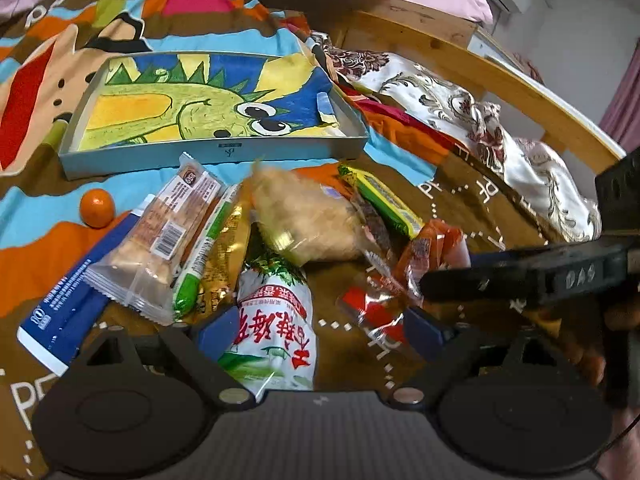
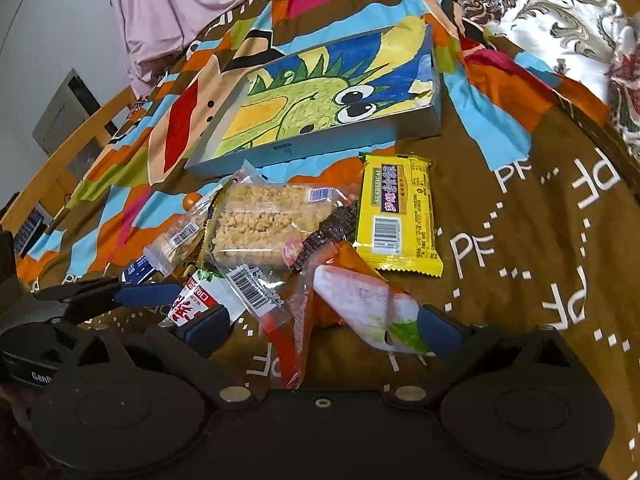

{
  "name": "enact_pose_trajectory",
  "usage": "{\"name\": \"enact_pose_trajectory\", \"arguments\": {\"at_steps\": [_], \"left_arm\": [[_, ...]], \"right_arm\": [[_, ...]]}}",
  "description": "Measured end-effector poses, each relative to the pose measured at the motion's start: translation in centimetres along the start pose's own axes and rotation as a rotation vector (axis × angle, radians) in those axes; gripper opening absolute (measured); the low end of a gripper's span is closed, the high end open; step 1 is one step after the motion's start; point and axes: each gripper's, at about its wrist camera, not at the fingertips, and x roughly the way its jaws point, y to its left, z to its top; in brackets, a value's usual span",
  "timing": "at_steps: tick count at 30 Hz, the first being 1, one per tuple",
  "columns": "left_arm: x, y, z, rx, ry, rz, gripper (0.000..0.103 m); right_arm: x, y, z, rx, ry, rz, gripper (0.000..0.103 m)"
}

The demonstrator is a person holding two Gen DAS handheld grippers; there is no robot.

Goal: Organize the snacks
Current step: 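Lower both tools toward the snack pile in front of the tray, then grasp the white red-text pouch with left tool while right tool grasps pink translucent packet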

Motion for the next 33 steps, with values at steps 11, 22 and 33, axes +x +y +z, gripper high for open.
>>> {"name": "enact_pose_trajectory", "arguments": {"at_steps": [11, 22, 33], "left_arm": [[2.2, -0.4, 0.7, 0.085, 0.068, 0.107, 0.077], [3.7, 1.2, 0.5, 0.018, 0.091, 0.163, 0.059], [3.9, 0.6, 0.5, -0.019, 0.078, 0.205, 0.048]], "right_arm": [[1.3, 0.5, 0.5, -0.045, -0.022, -0.060, 0.090], [1.7, 1.5, 0.1, -0.130, -0.022, -0.166, 0.071], [1.6, 2.1, -0.5, -0.154, -0.017, -0.173, 0.064]]}}
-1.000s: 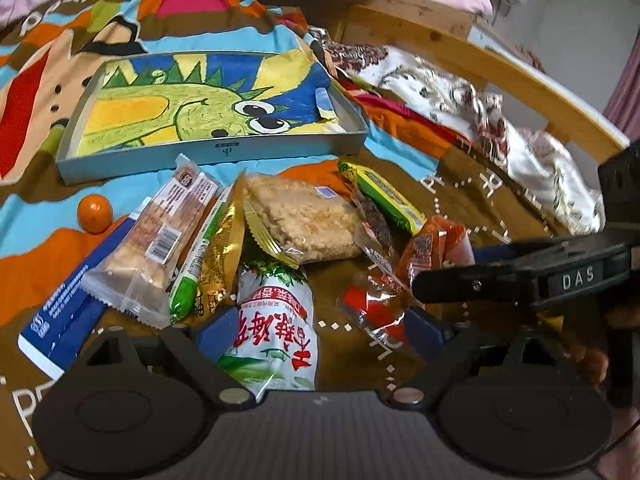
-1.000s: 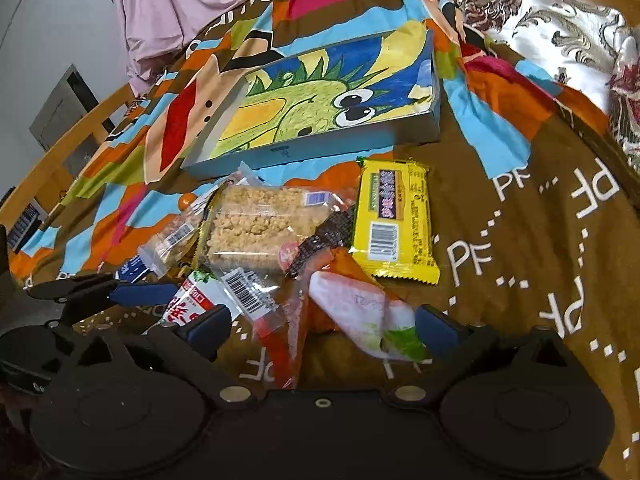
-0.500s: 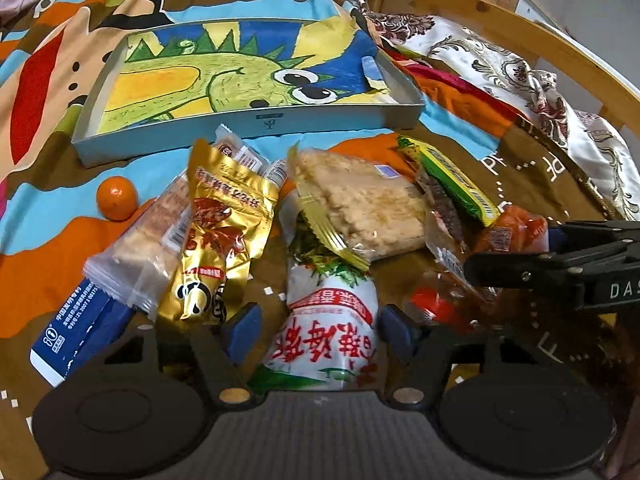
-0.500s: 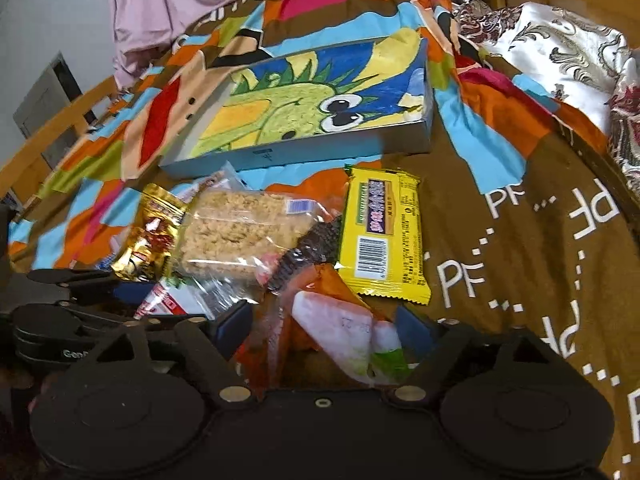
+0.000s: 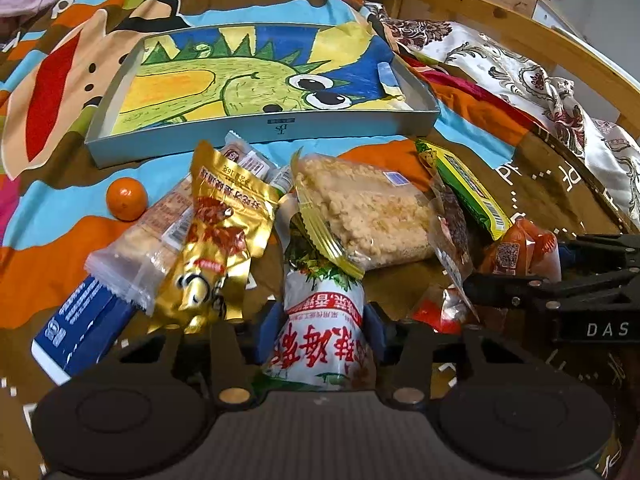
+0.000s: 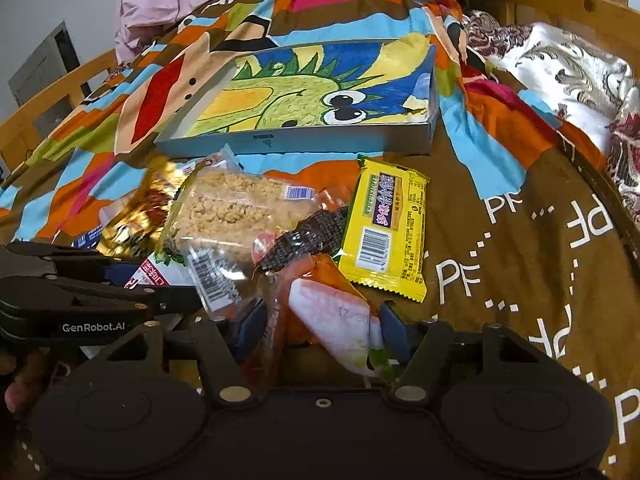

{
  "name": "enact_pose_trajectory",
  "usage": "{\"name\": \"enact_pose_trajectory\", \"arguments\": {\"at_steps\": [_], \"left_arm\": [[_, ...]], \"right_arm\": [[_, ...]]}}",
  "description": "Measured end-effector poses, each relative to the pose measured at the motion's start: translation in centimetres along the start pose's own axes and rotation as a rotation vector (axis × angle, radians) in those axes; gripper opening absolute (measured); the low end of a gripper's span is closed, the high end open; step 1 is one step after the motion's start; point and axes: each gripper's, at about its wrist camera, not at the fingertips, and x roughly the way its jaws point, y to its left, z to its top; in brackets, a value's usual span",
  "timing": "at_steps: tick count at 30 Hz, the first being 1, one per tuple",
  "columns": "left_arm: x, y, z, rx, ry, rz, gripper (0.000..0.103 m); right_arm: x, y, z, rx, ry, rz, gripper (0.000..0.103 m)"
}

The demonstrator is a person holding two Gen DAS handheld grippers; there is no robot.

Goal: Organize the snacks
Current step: 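Grasp the white red-text pouch with left tool while right tool grasps pink translucent packet, then carry the white pouch with left tool while right tool carries pink packet over tray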

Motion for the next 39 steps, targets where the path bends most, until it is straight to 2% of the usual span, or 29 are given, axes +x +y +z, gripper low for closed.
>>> {"name": "enact_pose_trajectory", "arguments": {"at_steps": [7, 11, 17, 28, 33, 39], "left_arm": [[-1.7, -0.8, -1.5, -0.038, 0.017, 0.018, 0.040], [-3.1, -0.8, -2.9, -0.101, 0.019, 0.001, 0.039], [-5.4, -1.0, -4.4, -0.184, -0.023, -0.043, 0.037], [-7.7, -1.9, -5.3, -0.208, -0.055, -0.053, 0.034], [-9.6, -1.6, -5.3, -0.244, -0.133, -0.067, 0.034], [-11.1, -1.8, -3.3, -0.245, -0.252, -0.074, 0.034]], "right_arm": [[-2.2, 1.1, -0.9, -0.050, -0.030, -0.019, 0.062], [-3.7, 1.7, -1.0, -0.095, -0.092, -0.037, 0.062], [-5.5, 2.8, -1.1, -0.170, -0.198, -0.062, 0.062], [-7.3, 3.3, -1.4, -0.200, -0.298, -0.081, 0.062], [-7.9, 3.4, -1.5, -0.203, -0.331, -0.081, 0.062], [-8.4, 3.6, -0.8, -0.222, -0.383, -0.097, 0.062]]}}
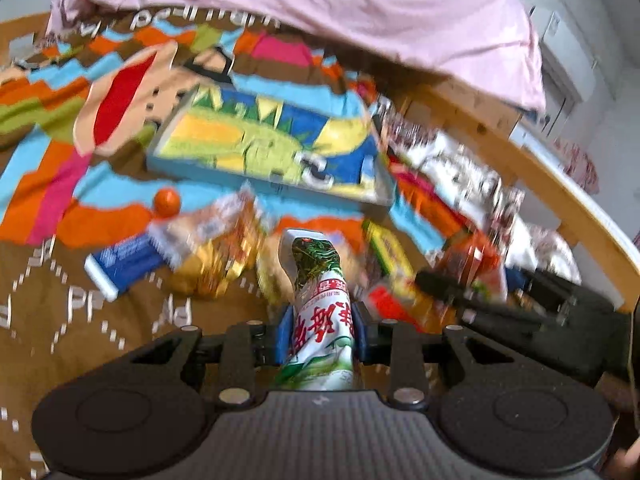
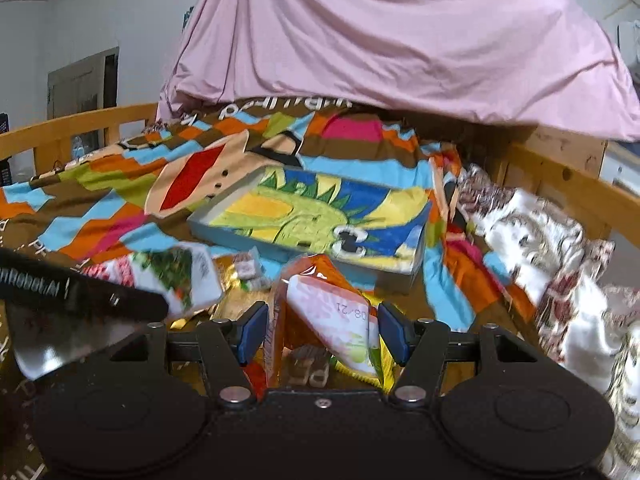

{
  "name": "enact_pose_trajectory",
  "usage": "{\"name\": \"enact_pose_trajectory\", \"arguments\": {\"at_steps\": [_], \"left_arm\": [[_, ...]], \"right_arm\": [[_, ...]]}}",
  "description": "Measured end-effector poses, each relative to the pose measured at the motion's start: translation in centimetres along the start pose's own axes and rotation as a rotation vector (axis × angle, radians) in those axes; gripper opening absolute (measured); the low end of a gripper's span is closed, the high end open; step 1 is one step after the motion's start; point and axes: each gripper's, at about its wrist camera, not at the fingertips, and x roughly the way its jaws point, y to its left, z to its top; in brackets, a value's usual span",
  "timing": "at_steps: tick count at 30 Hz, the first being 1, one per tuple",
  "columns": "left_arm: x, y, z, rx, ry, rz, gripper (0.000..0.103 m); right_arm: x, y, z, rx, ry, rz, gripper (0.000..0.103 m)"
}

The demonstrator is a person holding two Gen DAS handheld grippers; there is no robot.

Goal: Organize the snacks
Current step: 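Carry the white pouch with left tool while right tool carries pink packet over tray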

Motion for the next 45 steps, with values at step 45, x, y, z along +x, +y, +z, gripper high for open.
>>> {"name": "enact_pose_trajectory", "arguments": {"at_steps": [45], "left_arm": [[27.4, 2.9, 16.7, -0.023, -0.145, 0.123, 0.035]], "right_arm": [[27.2, -11.9, 4.9, 0.332, 0.000, -0.006, 0.064]]}}
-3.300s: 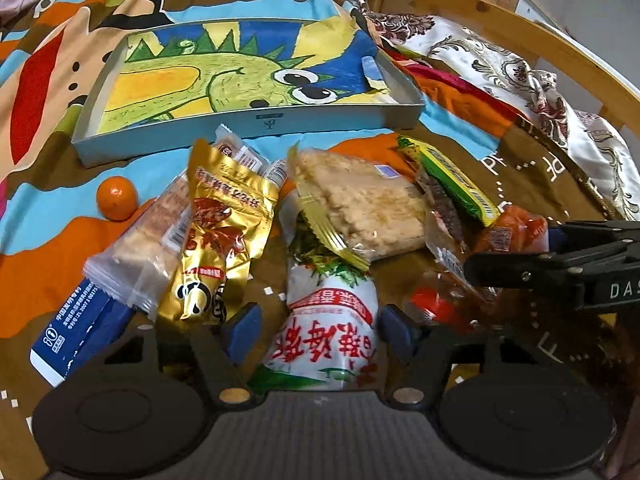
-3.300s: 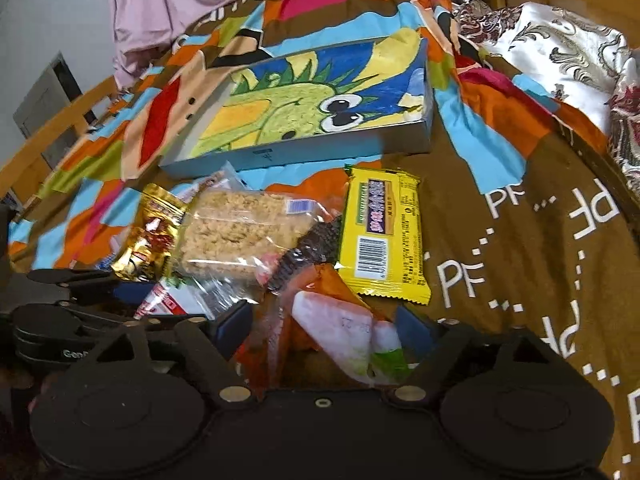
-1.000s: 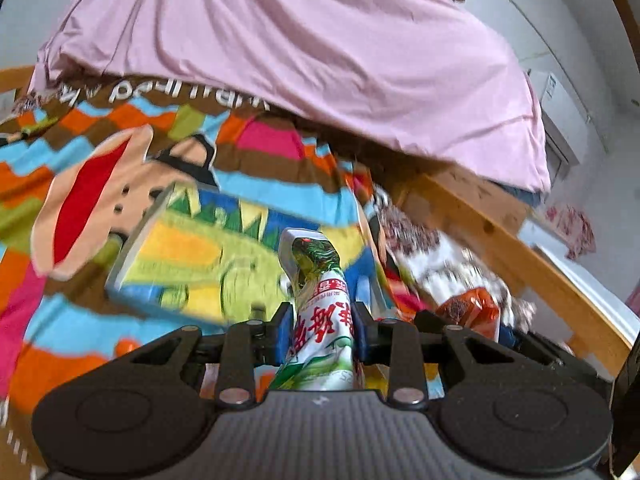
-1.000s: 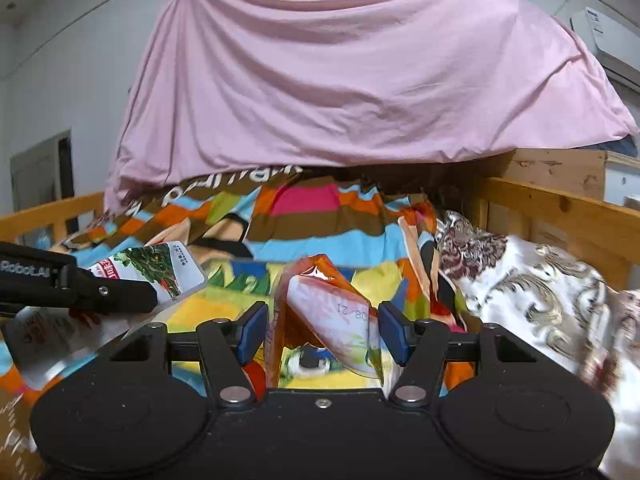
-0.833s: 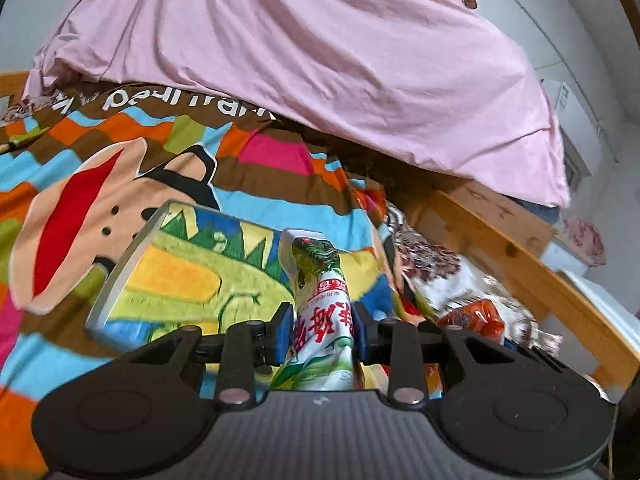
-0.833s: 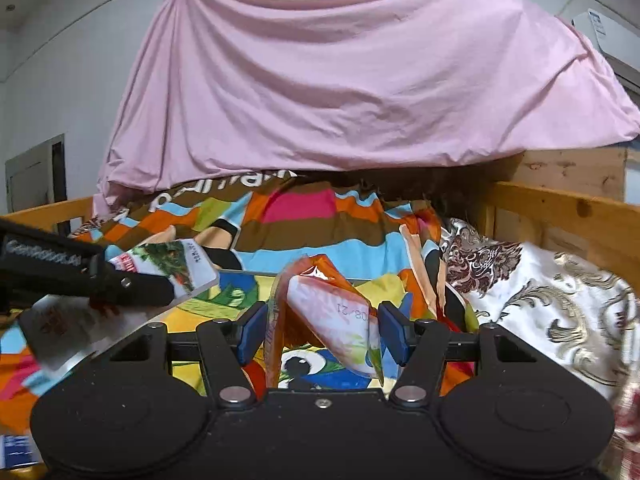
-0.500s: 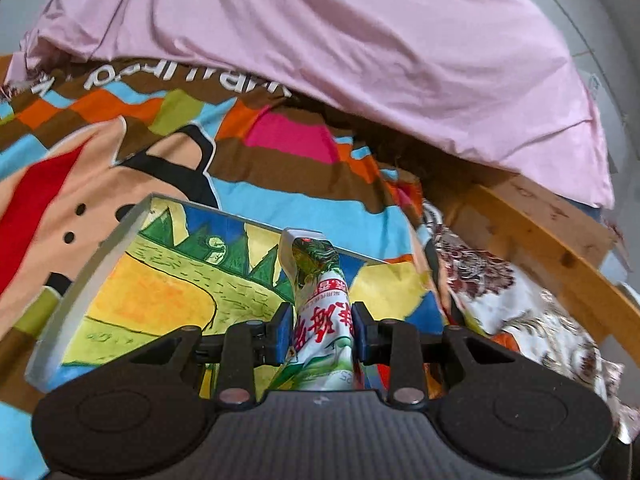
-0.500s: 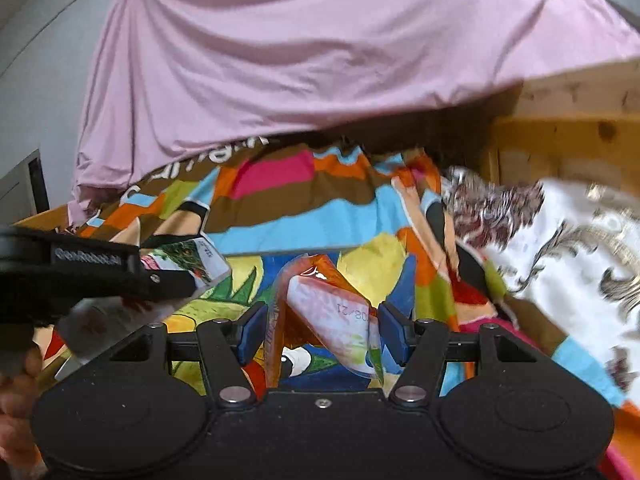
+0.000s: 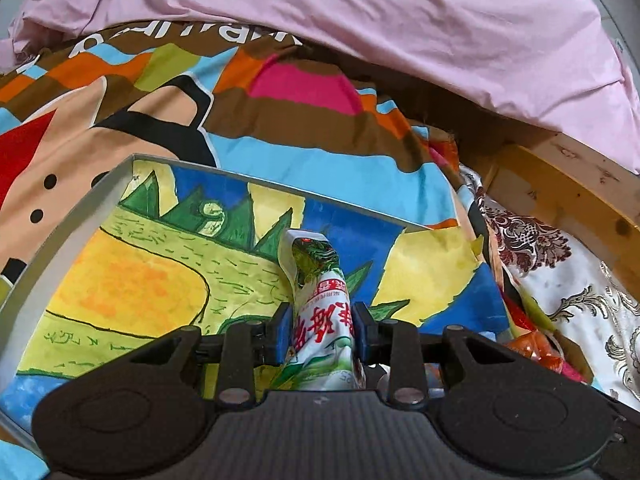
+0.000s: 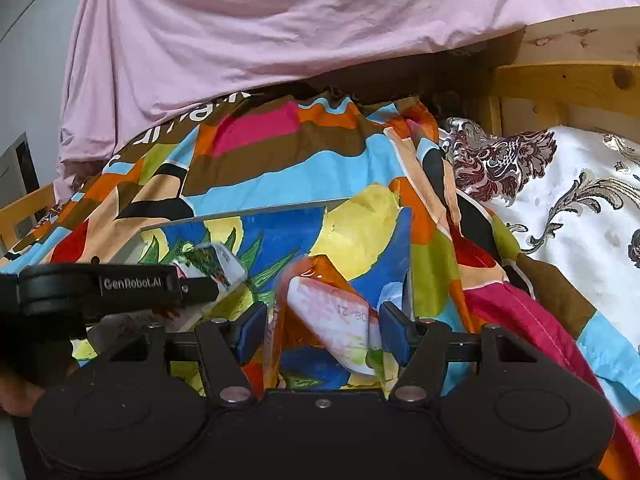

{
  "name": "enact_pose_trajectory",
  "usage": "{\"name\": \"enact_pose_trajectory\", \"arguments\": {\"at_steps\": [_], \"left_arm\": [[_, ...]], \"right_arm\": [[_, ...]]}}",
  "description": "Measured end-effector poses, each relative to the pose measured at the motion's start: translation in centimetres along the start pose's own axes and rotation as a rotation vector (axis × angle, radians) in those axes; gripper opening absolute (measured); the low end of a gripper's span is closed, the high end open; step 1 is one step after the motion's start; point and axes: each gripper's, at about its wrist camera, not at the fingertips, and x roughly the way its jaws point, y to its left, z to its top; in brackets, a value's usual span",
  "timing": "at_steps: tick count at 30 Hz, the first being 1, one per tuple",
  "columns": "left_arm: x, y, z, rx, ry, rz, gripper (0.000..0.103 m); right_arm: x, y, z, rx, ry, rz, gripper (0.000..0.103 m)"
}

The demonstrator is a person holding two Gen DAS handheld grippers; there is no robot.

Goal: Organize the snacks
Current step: 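Carry the white pouch with left tool while right tool carries pink packet over tray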

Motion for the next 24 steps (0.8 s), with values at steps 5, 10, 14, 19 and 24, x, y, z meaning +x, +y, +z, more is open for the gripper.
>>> {"name": "enact_pose_trajectory", "arguments": {"at_steps": [5, 10, 14, 19, 24], "left_arm": [[0.6, -0.1, -0.5, 0.008, 0.019, 0.020, 0.039], [0.8, 0.5, -0.6, -0.028, 0.063, 0.022, 0.044], [-0.1, 0.8, -0.5, -0.038, 0.053, 0.016, 0.050], [-2.8, 0.6, 0.1, -0.034, -0.009, -0.003, 0.071], [-6.5, 0.8, 0.8, -0.056, -0.088, -0.005, 0.085]], "right_arm": [[0.4, -0.3, 0.1, 0.010, 0.024, 0.005, 0.070], [0.2, 0.0, 0.1, -0.002, 0.022, 0.013, 0.077], [-0.7, 0.0, 0.3, 0.012, 0.006, 0.015, 0.085], [-3.4, 0.6, 1.3, -0.024, -0.065, -0.001, 0.093], [-7.6, 1.2, 2.4, -0.038, -0.155, -0.002, 0.102]]}}
